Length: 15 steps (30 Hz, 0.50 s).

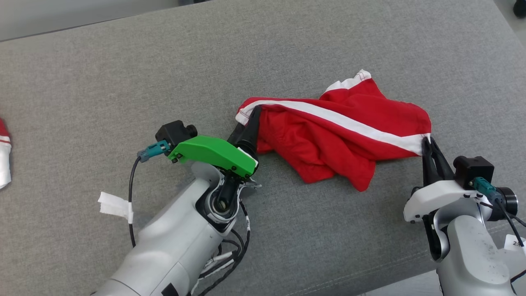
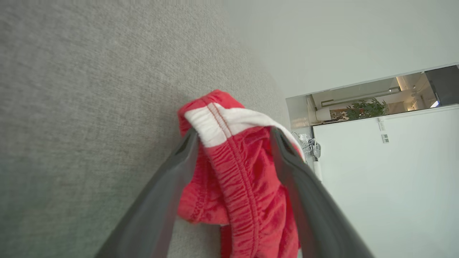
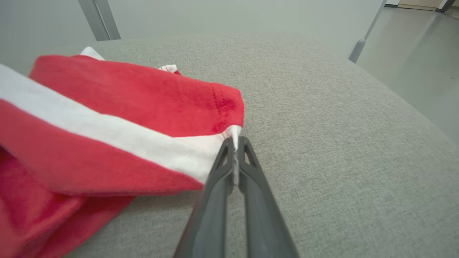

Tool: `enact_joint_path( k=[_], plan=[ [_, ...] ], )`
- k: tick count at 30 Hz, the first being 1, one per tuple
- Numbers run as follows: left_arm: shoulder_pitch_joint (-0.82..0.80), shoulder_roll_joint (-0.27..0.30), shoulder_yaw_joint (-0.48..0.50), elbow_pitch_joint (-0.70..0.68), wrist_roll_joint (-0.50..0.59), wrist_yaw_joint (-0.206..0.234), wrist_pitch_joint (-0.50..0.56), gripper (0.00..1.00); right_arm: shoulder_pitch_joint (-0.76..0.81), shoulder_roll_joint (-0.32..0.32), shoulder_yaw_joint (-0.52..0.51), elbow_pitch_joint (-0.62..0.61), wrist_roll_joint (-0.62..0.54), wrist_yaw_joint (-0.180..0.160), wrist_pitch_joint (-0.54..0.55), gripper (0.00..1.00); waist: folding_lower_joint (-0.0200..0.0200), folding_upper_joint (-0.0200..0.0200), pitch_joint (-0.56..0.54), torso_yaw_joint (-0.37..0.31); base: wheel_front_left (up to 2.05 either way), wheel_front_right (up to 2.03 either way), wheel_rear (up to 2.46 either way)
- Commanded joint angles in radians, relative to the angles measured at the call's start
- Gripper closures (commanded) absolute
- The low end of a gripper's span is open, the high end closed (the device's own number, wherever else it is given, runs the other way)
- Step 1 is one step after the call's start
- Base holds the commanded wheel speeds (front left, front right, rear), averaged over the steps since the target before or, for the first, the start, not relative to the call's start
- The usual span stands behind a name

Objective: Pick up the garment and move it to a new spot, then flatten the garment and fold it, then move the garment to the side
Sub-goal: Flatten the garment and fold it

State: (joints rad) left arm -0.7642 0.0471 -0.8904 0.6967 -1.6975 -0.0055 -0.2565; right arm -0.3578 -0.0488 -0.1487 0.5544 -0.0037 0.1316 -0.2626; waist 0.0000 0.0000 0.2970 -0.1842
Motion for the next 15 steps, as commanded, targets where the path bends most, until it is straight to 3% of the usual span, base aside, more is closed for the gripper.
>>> enact_joint_path(
  k=[1,4,5,6,7,8,10,12,15],
  plan=[
    [-0.015,0.006,0.002,0.01,-0.015,-0.006,-0.005,0.0,0.007,-0.003,-0.001,0.002,-0.005,-0.002,-0.003,1.0,0.0,0.0,-0.002,-0.002,0.0,0.0,0.0],
    [-0.024,0.006,0.0,0.023,-0.033,-0.013,-0.008,0.0,0.008,-0.003,0.008,0.006,-0.002,-0.002,-0.003,1.0,0.0,0.0,-0.002,-0.008,0.0,0.0,0.0],
    [-0.026,0.006,0.003,0.029,-0.04,-0.014,-0.008,0.08,0.007,-0.003,0.012,0.006,0.001,-0.002,-0.003,1.0,0.0,0.0,-0.001,-0.011,0.0,0.0,0.0],
    [-0.03,0.006,0.002,0.037,-0.042,-0.014,-0.009,0.26,0.006,-0.003,0.018,0.007,0.005,-0.002,-0.003,1.0,0.0,0.0,0.0,-0.013,0.0,0.0,0.0],
    [-0.033,0.006,0.006,0.042,-0.043,-0.016,-0.009,0.34,0.005,-0.003,0.021,0.007,0.006,-0.002,-0.003,1.0,0.0,0.0,0.0,-0.015,0.0,0.0,0.0],
    [-0.036,0.006,0.013,0.051,-0.041,-0.018,-0.009,0.53,0.004,-0.003,0.026,0.007,0.008,-0.002,-0.003,1.0,0.0,0.0,0.0,-0.018,0.0,0.0,0.0],
    [-0.035,0.006,0.029,0.064,-0.031,-0.022,-0.009,0.71,0.0,-0.003,0.036,0.003,0.011,-0.002,-0.003,1.0,0.0,0.0,0.001,-0.021,0.0,0.0,0.0],
    [-0.034,0.006,0.053,0.078,-0.018,-0.024,-0.009,1.0,-0.004,-0.003,0.047,-0.001,0.012,-0.002,-0.003,1.0,0.0,0.0,0.001,-0.024,0.0,0.0,0.0],
    [-0.026,0.006,0.069,0.083,0.0,-0.031,-0.009,1.0,-0.004,-0.003,0.055,-0.008,0.015,-0.002,-0.003,1.0,0.0,0.0,-0.002,-0.026,0.0,0.0,0.0]
  ],
)
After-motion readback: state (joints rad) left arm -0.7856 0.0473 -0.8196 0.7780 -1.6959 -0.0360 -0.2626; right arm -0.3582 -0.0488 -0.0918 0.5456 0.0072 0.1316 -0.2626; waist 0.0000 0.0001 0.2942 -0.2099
